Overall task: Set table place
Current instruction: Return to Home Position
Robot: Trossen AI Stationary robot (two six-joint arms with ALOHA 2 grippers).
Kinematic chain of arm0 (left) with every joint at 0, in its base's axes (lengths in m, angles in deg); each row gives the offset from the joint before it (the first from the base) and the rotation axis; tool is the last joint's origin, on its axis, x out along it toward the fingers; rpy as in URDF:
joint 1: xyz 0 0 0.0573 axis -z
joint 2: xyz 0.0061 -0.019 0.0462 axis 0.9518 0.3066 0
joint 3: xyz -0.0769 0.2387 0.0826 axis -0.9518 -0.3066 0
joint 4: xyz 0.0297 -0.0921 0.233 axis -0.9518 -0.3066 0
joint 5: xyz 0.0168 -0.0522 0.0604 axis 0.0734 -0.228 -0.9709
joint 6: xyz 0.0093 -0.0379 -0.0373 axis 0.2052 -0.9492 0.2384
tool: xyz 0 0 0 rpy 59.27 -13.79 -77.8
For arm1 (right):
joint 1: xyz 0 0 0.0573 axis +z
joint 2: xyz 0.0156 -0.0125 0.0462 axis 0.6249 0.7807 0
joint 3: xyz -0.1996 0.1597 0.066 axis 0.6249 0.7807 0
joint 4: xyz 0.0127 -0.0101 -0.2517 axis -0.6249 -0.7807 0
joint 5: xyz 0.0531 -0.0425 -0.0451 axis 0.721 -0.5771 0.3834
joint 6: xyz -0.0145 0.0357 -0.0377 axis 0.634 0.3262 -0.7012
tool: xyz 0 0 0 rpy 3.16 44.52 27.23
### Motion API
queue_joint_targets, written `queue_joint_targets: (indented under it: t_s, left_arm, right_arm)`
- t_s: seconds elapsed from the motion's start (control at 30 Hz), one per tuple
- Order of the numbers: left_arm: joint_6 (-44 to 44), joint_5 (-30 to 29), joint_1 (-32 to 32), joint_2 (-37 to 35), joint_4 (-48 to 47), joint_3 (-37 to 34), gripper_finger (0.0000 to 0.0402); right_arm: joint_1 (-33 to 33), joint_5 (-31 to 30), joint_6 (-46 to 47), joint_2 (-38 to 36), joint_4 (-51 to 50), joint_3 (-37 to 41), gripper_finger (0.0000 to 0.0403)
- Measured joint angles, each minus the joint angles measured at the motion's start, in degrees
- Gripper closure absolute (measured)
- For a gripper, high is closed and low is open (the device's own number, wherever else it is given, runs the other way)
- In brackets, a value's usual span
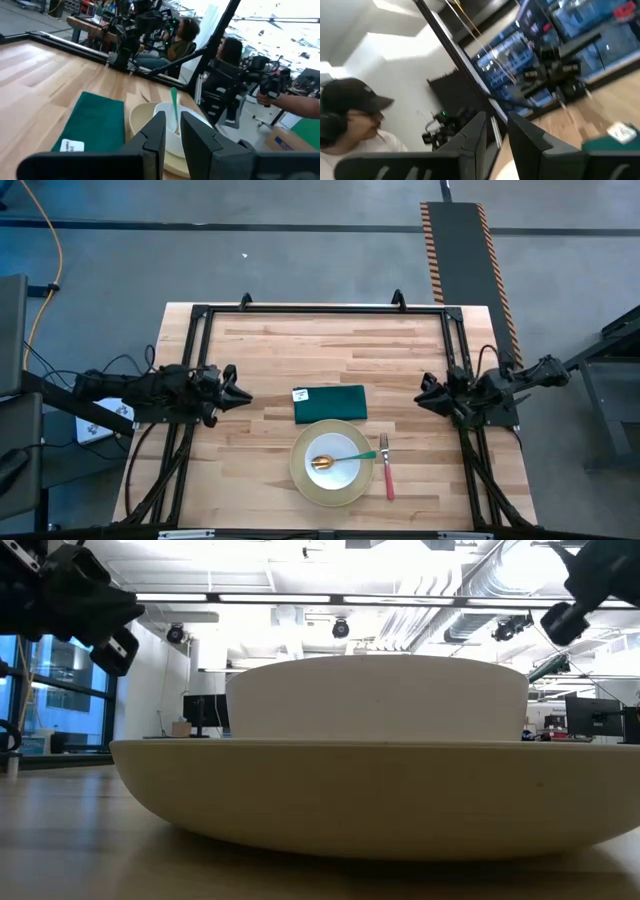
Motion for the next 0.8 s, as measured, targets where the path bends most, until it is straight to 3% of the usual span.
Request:
queue_joint_targets:
  t_s: [0.37,0.8]
  left_arm:
    - [-0.2,-4.4,0.0,3.0,-0.6,0.0,0.0353]
    - [-0.6,-4.4,0.0,3.0,-0.6,0.0,0.0353]
  right_arm:
    - [0.0,-0.5,4.0,0.0,-9.4,0.0,0.0331]
    - [0.0,-0.6,2.4,0.0,-9.4,0.0,0.0331]
